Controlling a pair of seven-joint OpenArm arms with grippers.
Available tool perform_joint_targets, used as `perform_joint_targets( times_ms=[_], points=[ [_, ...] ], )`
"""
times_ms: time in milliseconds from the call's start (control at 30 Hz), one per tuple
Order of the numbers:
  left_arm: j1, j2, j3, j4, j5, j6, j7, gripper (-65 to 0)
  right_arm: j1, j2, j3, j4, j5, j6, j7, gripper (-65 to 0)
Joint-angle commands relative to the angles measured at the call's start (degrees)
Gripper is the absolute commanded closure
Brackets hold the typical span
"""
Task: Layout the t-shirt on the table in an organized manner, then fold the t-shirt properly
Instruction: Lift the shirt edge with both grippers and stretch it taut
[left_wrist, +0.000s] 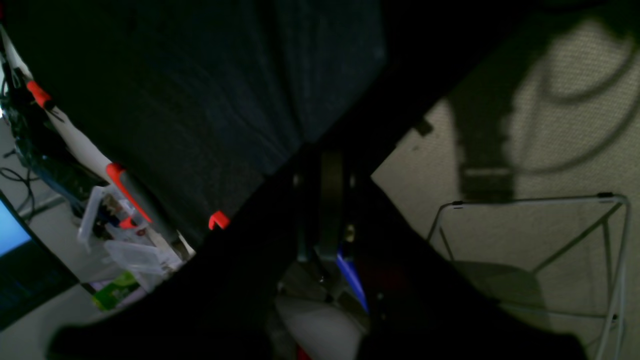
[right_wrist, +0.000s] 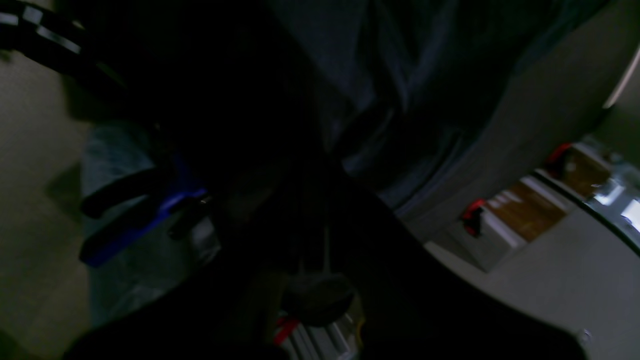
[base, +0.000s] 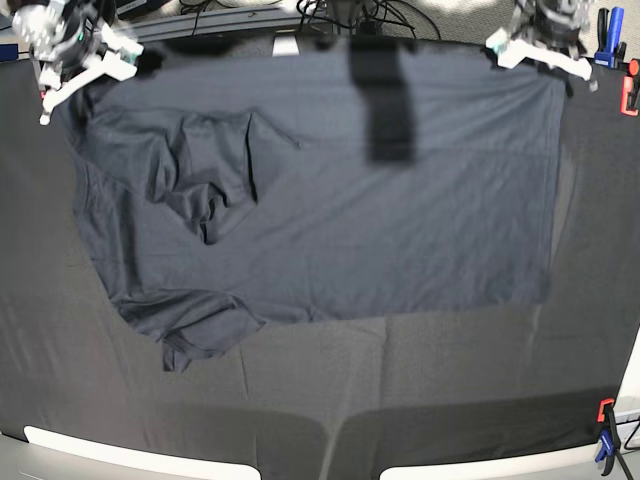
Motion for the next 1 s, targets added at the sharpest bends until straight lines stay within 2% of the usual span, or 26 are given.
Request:
perform_joint_targets(
  times_ms=[0, 133, 233, 267, 333, 367, 433, 533, 600, 667, 767, 867, 900, 967],
  points=[
    [0.35, -0.81, -0.31, 1.22, 1.16, 0.66, 1.03, 0.0, -0.33, 1.07, 0.52, 0.81, -1.33, -1.16, -0.94, 0.0],
    [0.17, -0.79, -0.31, 1.31, 1.14, 0.66, 0.96, 0.0, -0.35, 1.07, 0.52, 0.81, -1.11, -1.14, -1.27, 0.0],
    [0.17, -0.79, -0.31, 1.31, 0.46, 0.9, 2.91, 0.0, -0.46, 1.07, 0.52, 0.81, -0.35, -1.14, -3.85, -0.8],
    [0.17, -0.79, -0.31, 1.31, 0.42, 0.92, 3.58, -4.0, -0.5, 1.07, 0.52, 0.81, -0.39, -1.14, -4.79, -8.5],
    [0.2, -0.79, -0.31, 1.31, 0.28, 0.92, 4.57, -19.2, -0.5, 1.07, 0.52, 0.81, -0.39, -1.22, -6.8, -22.6],
    [0.2, -0.76, -0.31, 1.31, 0.26, 0.94, 5.35, -24.5, -0.48, 1.07, 0.52, 0.81, -0.39, -1.44, -8.0, -27.1],
    [0.2, -0.76, -0.31, 1.31, 0.31, 1.22, 7.91, -28.2, -0.5, 1.07, 0.52, 0.81, -0.39, -2.05, -9.92, -28.4],
    [0.2, -0.79, -0.31, 1.31, 0.48, 2.73, 14.34, -28.2, -1.29, 1.07, 0.52, 1.27, -0.42, -2.01, -8.15, -28.3],
    [0.17, -0.79, -0.31, 1.31, 1.77, 4.92, 19.32, -28.2, -2.45, 1.07, 0.52, 2.4, -0.42, -2.05, -5.88, -28.3],
    [0.13, -0.79, -0.33, 1.31, 5.09, 8.61, 23.93, -28.2, -3.45, 1.07, 0.52, 4.11, -0.44, -2.12, -3.58, -28.2],
    [-0.13, -0.81, -0.35, 1.31, 11.87, 14.53, 28.22, -28.2, -3.48, 0.94, 0.52, 6.82, -0.44, -5.62, -1.38, -28.2],
    [-0.55, -0.81, -0.35, 1.38, 18.29, 17.42, 26.8, -28.2, -2.32, 0.74, 0.63, 8.79, -0.59, -12.04, -0.9, -28.2],
    [-1.11, -0.79, -0.33, 1.44, 19.43, 18.53, 26.21, -28.2, -1.2, 0.15, 0.63, 8.98, -0.66, -14.4, -0.92, -28.2],
    [-3.19, -0.81, -0.33, 1.68, 20.17, 19.74, 24.57, -28.2, 2.27, -2.27, 0.68, 8.92, -0.46, -17.03, -1.81, -28.2]
  ],
)
